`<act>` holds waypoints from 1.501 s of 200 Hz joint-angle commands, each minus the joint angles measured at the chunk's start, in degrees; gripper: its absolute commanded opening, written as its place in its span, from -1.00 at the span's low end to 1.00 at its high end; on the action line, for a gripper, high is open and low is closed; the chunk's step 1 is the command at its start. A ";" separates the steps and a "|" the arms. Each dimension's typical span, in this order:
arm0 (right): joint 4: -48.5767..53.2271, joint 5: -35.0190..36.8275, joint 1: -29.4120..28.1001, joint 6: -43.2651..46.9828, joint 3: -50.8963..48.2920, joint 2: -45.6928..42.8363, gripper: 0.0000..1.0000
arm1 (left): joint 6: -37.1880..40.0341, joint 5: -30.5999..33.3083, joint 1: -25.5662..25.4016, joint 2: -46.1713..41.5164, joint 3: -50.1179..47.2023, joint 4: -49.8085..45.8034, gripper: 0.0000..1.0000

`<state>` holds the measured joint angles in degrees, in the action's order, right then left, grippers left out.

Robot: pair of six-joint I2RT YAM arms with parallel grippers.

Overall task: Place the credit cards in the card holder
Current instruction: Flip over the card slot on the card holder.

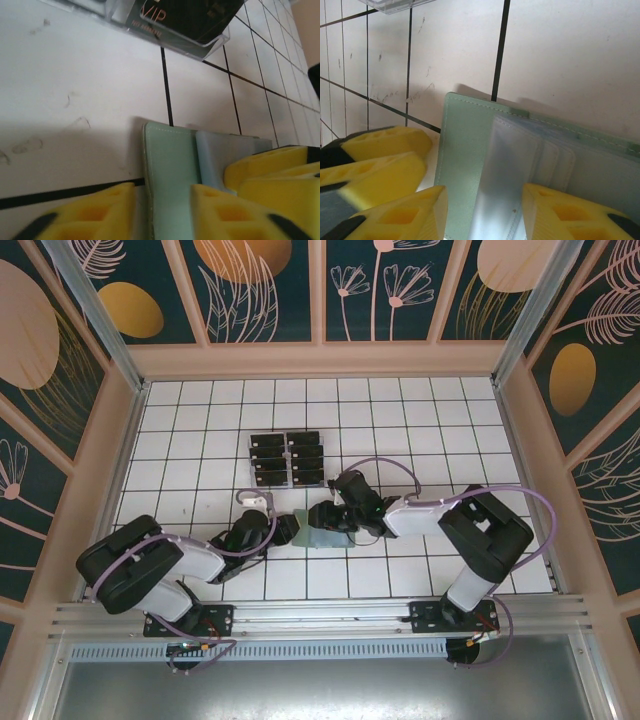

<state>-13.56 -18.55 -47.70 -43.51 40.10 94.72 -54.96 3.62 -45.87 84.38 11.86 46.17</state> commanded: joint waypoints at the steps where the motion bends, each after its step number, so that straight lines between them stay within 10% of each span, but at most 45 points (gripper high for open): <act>1: -0.08 -0.36 -0.59 -0.61 1.71 1.08 -0.14 | -0.65 4.72 -0.01 -2.79 -0.76 -4.24 0.06; 49: 1.32 0.00 -1.48 -0.45 3.86 2.23 -0.14 | -3.07 10.72 0.00 -9.27 -2.53 -7.74 0.47; 167: 7.81 0.08 -7.40 0.63 17.18 10.14 -0.14 | -4.71 15.31 -0.01 -22.50 -7.67 -12.37 0.51; 254: 13.13 1.38 -15.02 2.68 25.63 7.95 -0.14 | -8.23 29.49 -0.01 -55.68 -11.44 -37.16 0.67; 300: 13.98 5.29 -12.66 3.82 22.12 2.25 -0.14 | -8.37 27.53 0.02 -53.87 -11.60 -35.75 0.70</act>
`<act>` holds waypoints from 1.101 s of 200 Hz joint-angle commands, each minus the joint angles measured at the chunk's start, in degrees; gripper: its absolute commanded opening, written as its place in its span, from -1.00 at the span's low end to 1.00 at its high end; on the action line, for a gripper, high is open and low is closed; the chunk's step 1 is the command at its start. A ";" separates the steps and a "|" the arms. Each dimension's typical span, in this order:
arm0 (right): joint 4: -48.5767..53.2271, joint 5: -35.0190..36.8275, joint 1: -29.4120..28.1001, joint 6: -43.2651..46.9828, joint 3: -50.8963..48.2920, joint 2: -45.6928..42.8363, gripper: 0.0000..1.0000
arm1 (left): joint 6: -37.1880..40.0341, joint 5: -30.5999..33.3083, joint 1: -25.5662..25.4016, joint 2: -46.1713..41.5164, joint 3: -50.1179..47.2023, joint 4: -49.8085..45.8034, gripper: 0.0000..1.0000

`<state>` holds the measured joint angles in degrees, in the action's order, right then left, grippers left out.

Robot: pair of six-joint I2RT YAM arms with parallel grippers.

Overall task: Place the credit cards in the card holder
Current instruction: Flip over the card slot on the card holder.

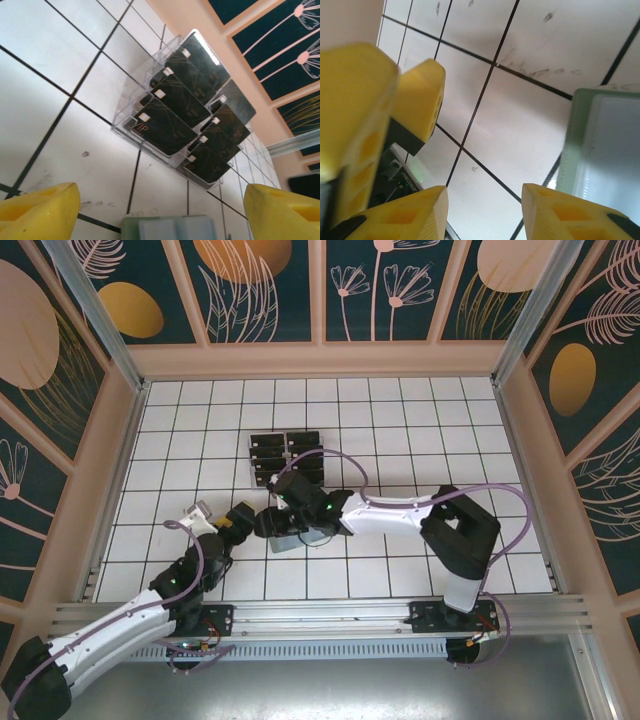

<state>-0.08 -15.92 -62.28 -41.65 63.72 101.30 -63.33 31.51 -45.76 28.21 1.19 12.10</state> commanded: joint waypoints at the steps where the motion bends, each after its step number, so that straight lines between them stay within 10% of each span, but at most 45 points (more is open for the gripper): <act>1: 0.55 2.79 2.04 2.03 -1.63 -4.38 -0.14 | 0.03 -0.42 -0.11 2.47 -0.93 -1.57 0.70; 138: -3.06 8.43 10.73 6.35 -14.73 -1.47 -0.41 | 11.54 -11.00 -0.12 35.71 12.33 8.74 0.71; 220: -5.79 10.20 11.61 -0.99 -26.81 -9.38 -0.42 | 15.59 -11.36 -0.12 40.50 17.90 9.51 0.71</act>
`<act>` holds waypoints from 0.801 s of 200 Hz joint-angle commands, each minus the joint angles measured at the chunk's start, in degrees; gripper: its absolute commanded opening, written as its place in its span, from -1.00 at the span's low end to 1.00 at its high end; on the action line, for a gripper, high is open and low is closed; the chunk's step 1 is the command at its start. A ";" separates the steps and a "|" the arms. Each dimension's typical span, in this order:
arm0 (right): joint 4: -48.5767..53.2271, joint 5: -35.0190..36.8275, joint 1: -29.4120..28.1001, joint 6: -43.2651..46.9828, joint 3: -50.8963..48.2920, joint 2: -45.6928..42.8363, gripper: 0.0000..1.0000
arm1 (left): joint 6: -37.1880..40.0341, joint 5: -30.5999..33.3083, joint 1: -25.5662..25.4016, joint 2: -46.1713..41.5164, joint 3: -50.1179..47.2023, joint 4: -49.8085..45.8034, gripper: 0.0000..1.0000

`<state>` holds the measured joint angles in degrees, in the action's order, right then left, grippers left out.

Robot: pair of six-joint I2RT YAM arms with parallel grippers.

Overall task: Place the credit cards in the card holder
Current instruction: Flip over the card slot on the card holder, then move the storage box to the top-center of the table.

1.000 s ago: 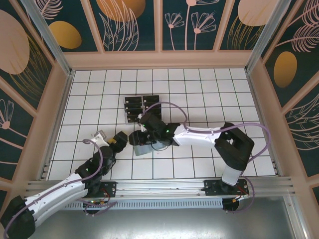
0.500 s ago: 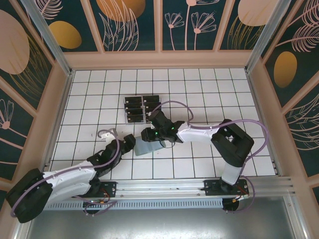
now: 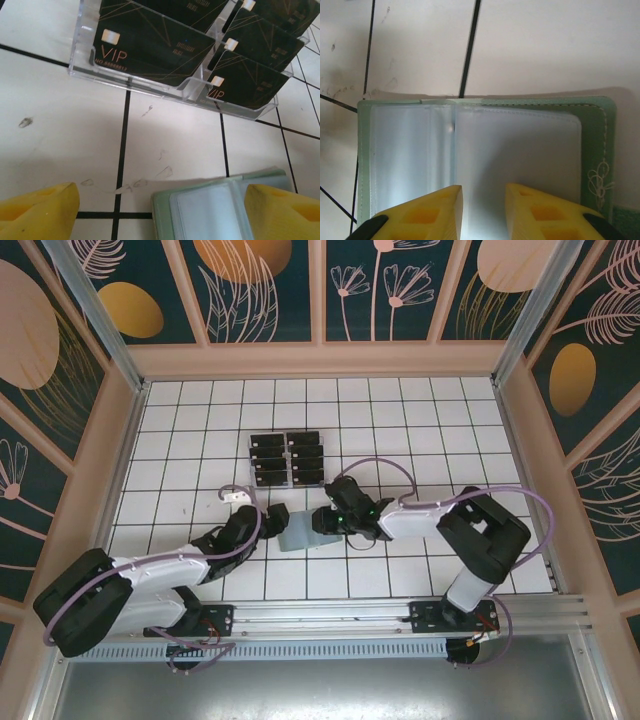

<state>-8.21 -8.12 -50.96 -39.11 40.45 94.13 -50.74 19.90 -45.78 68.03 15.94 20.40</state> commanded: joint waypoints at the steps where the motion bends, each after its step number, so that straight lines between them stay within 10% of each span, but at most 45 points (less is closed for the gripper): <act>1: 2.28 2.40 0.31 -3.56 -3.62 -2.29 -0.43 | 3.05 0.23 -0.10 0.69 3.27 1.17 0.71; 71: 3.18 2.14 2.79 1.99 2.92 -10.27 -0.17 | 13.55 2.51 6.46 2.28 19.55 -5.77 0.93; 160: 7.41 3.59 11.83 13.85 12.42 -0.65 0.31 | 14.58 -18.74 31.49 14.00 31.80 1.57 0.97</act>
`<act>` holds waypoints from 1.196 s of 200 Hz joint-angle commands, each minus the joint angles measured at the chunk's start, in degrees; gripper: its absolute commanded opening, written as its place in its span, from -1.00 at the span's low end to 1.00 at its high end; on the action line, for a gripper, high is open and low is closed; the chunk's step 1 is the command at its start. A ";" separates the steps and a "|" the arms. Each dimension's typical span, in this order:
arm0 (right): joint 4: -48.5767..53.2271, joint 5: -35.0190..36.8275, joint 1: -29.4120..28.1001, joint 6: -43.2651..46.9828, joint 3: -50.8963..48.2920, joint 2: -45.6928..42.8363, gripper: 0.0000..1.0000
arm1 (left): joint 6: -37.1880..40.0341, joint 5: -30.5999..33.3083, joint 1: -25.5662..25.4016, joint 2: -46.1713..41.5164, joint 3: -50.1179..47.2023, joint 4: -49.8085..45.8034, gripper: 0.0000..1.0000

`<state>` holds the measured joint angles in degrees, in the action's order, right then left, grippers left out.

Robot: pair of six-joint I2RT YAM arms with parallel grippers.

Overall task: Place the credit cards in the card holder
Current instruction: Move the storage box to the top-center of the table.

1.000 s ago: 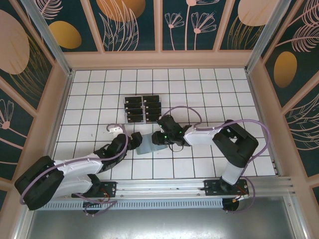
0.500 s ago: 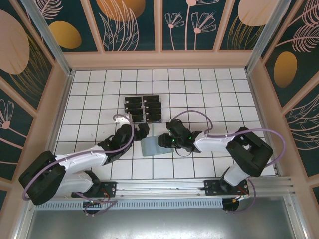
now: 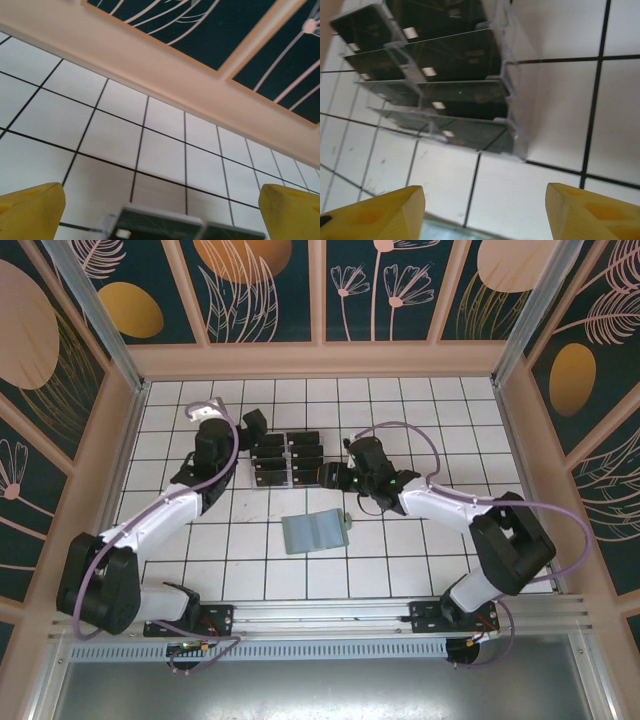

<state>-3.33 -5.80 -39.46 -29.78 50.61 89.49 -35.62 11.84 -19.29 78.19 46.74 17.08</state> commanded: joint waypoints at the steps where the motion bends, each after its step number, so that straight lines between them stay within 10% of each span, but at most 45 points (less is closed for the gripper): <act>1: 2.54 1.30 0.34 4.62 2.32 4.13 0.31 | -0.75 -11.03 5.20 4.00 1.00 5.20 0.97; 239: -2.64 4.61 3.49 3.42 3.71 14.71 0.24 | -16.03 -25.98 5.96 22.43 -6.40 32.28 0.97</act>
<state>-4.43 -2.83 -36.73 -25.80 53.32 102.91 -50.33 -14.15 -11.31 99.83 41.01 45.17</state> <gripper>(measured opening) 0.623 0.986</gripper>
